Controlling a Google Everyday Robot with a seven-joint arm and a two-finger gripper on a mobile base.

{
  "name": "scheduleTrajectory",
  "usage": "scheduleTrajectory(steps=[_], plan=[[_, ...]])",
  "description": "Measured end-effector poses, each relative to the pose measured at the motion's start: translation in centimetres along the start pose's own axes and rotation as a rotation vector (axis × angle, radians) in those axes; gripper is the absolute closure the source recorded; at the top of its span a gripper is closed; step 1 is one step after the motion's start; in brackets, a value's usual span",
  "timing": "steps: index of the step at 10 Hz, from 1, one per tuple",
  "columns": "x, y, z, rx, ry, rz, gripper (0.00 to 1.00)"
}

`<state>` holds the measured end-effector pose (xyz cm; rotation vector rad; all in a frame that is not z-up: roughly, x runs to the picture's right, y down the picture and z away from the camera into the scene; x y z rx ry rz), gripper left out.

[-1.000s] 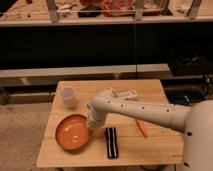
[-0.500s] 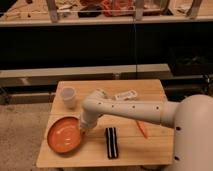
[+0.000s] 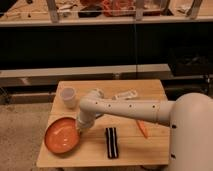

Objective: Drag the ceramic bowl in a circle

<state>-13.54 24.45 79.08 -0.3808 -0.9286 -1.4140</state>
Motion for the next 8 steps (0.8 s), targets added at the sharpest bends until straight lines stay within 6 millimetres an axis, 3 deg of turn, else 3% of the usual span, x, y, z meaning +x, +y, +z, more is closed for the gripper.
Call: scheduleTrajectory(steps=[3, 6, 8], plan=[[0.7, -0.3, 0.0, 0.011, -0.003, 0.019, 0.97], [0.8, 1.0, -0.5, 0.018, -0.016, 0.042, 0.97], [0.7, 2.8, -1.1, 0.024, -0.022, 0.064, 0.97]])
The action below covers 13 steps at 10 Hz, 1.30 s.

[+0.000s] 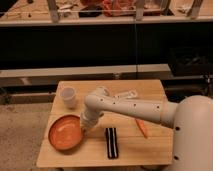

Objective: Drag the ceramic bowl in a circle

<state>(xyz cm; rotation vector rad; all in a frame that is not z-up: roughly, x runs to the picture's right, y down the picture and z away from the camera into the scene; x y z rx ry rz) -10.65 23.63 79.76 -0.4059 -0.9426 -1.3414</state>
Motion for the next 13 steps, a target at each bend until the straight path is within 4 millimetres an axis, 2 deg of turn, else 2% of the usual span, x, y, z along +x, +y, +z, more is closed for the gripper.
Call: scheduleTrajectory(steps=[2, 5, 8, 13], plan=[[-0.3, 0.3, 0.0, 0.004, -0.009, 0.004, 0.97], [0.4, 1.4, -0.7, 0.009, -0.015, 0.028, 0.97], [-0.7, 0.1, 0.1, 0.012, -0.023, 0.017, 0.97], [-0.4, 0.6, -0.1, 0.017, -0.032, 0.019, 0.97]])
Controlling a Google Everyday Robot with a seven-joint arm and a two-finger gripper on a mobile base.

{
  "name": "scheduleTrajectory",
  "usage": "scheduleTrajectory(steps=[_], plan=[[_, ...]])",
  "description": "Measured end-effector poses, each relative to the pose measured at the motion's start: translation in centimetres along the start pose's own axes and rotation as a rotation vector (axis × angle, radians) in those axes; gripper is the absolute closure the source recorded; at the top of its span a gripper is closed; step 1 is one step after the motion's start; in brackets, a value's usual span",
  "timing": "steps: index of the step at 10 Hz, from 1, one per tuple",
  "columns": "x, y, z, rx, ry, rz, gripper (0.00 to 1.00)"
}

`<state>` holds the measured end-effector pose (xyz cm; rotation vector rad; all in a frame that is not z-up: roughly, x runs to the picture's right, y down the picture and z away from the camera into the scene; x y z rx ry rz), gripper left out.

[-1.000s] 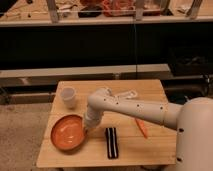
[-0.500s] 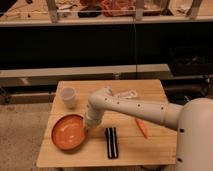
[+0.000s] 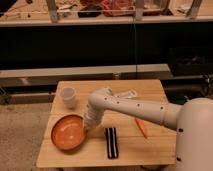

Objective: Drag the ceramic bowl in a circle

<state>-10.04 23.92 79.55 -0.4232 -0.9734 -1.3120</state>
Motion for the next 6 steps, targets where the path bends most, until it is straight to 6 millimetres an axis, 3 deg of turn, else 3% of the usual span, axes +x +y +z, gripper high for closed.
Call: scheduleTrajectory(steps=[6], plan=[[-0.03, 0.59, -0.13, 0.003, -0.003, 0.017, 0.97]])
